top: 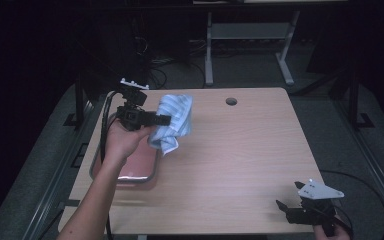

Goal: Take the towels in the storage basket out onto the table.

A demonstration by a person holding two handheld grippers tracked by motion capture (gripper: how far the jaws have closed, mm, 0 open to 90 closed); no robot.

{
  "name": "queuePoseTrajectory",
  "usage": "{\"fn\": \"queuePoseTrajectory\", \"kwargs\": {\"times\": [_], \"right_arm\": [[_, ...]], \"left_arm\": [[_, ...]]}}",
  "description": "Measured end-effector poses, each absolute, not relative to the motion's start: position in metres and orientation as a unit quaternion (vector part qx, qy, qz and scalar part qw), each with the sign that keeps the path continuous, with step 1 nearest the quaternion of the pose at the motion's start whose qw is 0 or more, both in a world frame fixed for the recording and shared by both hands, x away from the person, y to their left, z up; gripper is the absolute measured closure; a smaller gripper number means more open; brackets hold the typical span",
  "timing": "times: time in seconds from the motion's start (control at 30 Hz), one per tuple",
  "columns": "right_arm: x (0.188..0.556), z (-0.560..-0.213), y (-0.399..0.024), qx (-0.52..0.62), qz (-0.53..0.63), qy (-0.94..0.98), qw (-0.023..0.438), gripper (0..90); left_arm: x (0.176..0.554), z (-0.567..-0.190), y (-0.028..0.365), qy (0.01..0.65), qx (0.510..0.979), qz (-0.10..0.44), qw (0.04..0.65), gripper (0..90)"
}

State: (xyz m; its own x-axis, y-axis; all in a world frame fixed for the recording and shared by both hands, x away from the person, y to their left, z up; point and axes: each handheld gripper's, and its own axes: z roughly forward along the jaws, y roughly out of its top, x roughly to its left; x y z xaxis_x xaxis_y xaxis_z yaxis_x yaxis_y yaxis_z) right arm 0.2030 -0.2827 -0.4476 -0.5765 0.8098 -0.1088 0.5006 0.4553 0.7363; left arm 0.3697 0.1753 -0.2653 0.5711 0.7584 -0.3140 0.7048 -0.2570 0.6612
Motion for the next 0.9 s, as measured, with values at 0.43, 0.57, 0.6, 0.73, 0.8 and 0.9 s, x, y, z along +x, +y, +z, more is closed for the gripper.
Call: {"fn": "queuePoseTrajectory", "kwargs": {"times": [0.43,0.57,0.6,0.73,0.8,0.9], "right_arm": [[0.203,-0.447,-0.283,0.399,0.340,0.821,0.228,13.8],[0.204,-0.447,-0.283,0.397,0.341,0.821,0.229,13.8],[0.204,-0.447,-0.283,0.397,0.341,0.821,0.229,13.8],[0.204,-0.447,-0.282,0.396,0.342,0.821,0.229,13.8],[0.204,-0.447,-0.282,0.396,0.342,0.821,0.229,13.8],[0.204,-0.447,-0.283,0.397,0.343,0.820,0.229,13.8]], "left_arm": [[0.378,-0.273,0.148,0.445,0.804,0.018,0.393,65.0],[0.380,-0.276,0.142,0.442,0.807,0.014,0.391,65.0],[0.380,-0.277,0.140,0.444,0.805,0.011,0.393,65.0],[0.383,-0.279,0.135,0.441,0.806,0.009,0.393,65.1],[0.385,-0.281,0.132,0.440,0.808,0.004,0.392,65.1],[0.386,-0.283,0.127,0.439,0.809,0.002,0.391,65.1]]}}
